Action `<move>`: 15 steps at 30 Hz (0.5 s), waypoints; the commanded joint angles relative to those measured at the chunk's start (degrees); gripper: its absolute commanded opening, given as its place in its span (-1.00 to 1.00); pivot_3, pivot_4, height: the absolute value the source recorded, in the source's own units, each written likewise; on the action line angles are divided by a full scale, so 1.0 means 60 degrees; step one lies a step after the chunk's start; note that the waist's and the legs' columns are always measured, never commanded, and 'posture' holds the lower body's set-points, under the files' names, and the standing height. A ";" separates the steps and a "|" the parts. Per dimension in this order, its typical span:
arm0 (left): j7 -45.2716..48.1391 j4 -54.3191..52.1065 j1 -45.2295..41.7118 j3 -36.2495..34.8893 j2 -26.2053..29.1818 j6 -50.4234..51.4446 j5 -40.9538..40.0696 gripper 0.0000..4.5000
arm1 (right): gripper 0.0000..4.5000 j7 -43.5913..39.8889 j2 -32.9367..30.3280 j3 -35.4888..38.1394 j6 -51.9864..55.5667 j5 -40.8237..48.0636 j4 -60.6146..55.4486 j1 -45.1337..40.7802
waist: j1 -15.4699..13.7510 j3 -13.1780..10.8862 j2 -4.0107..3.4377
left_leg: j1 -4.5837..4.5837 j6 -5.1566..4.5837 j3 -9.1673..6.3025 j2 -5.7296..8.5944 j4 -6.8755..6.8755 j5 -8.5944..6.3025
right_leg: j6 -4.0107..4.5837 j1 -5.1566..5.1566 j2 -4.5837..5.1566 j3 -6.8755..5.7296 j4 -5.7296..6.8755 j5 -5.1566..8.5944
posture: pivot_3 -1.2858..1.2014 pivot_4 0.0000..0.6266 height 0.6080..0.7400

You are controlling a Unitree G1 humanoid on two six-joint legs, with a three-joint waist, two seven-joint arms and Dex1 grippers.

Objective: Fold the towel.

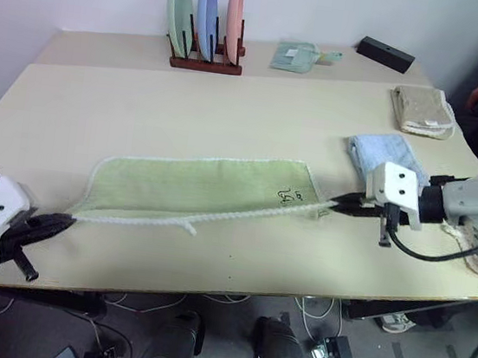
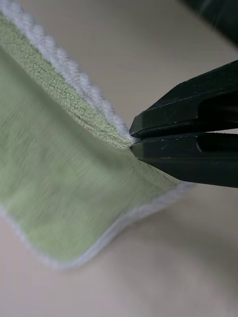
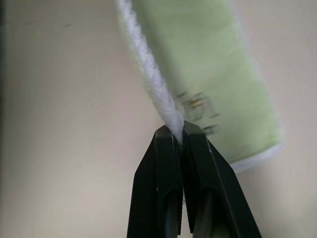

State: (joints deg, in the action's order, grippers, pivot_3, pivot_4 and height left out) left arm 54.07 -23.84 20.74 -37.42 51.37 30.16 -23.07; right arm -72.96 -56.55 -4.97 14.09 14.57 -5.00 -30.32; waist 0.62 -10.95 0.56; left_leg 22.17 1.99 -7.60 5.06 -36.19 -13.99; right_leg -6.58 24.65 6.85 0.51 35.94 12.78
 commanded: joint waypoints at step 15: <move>-0.0925 0.5876 -0.4900 0.3804 -0.0019 -0.3308 0.2351 -1.00 | -0.95 0.1928 0.3467 -0.1792 -0.4492 -0.3486 0.8634 -0.4458 | 0.0094 0.0000 0.0009 | 0.0026 0.0014 0.0003 0.0009 0.0014 -0.0006 | -0.0049 0.0057 -0.0008 0.0008 0.0016 -0.0043 | 0.03 -0.52 1.00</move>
State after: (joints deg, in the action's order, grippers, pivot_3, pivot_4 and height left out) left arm 49.40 10.24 -7.79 -14.08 50.98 11.98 -9.90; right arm -61.98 -35.77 -16.59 -10.82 -6.00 45.61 -55.16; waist 1.18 -10.95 0.62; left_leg 22.33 2.08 -7.59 5.12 -36.10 -14.03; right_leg -6.88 25.00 6.80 0.55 36.03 12.52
